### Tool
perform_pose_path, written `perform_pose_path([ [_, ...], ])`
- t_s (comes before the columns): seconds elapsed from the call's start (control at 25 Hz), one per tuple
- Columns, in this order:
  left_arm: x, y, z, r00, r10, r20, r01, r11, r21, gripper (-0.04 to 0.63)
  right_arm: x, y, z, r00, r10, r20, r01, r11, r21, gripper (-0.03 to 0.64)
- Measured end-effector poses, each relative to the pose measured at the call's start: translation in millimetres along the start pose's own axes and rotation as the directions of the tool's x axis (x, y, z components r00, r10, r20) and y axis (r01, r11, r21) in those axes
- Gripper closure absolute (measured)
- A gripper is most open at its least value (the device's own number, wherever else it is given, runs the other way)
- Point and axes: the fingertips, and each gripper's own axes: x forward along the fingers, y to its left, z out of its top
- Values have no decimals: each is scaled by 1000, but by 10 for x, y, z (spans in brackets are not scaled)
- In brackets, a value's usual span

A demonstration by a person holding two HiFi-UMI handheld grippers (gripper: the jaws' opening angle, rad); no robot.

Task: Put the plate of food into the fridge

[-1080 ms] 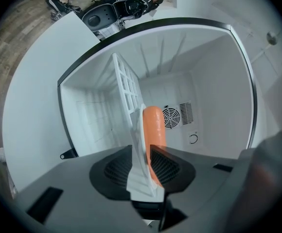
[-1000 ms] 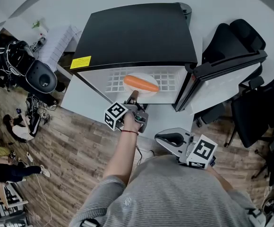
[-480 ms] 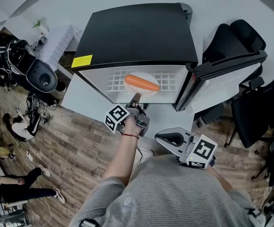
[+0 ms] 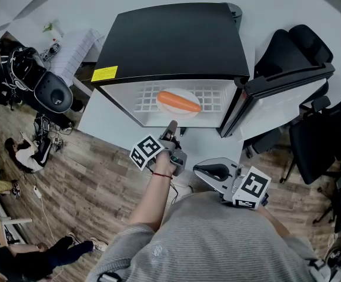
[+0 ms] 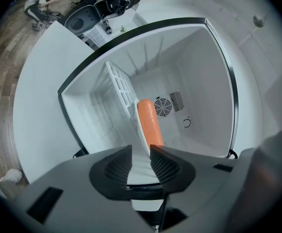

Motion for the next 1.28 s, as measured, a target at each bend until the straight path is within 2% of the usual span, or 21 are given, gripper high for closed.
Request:
perform_pose_path([
  [0.24,-75,-29,10,1000,8,-18,-7,996,89,499,30,-38,-7,1000,-8,0,8,1000,5,601],
  [0.36,-106,-33,18,1000,18,-20,-15,991,136,579,51,-40,-3,1000,-5,0,5,1000,-2,601],
  [0.48,-114,-71,-10,999,13,-33,-6,981,193,584,59,-48,2,1000,-6,3,6,1000,0,601],
  [0.6,-108,-122,-37,999,7,-47,6,965,263,584,55,-63,-2,1000,-7,1,7,1000,4,601],
  [0.76,-100,-182,-52,998,4,-62,18,931,364,584,63,-76,23,1000,-7,11,7,1000,-7,601],
  [0.88,-101,-215,-33,998,11,-60,17,896,444,584,69,-78,18,1000,-6,9,6,1000,-6,601],
  [1.04,-100,-241,-46,998,29,-62,10,836,549,584,66,-101,15,1000,-10,12,10,1000,1,601],
  [1.28,-148,-360,-124,998,11,-66,38,707,706,584,52,-144,15,1000,-16,16,16,1000,17,601],
])
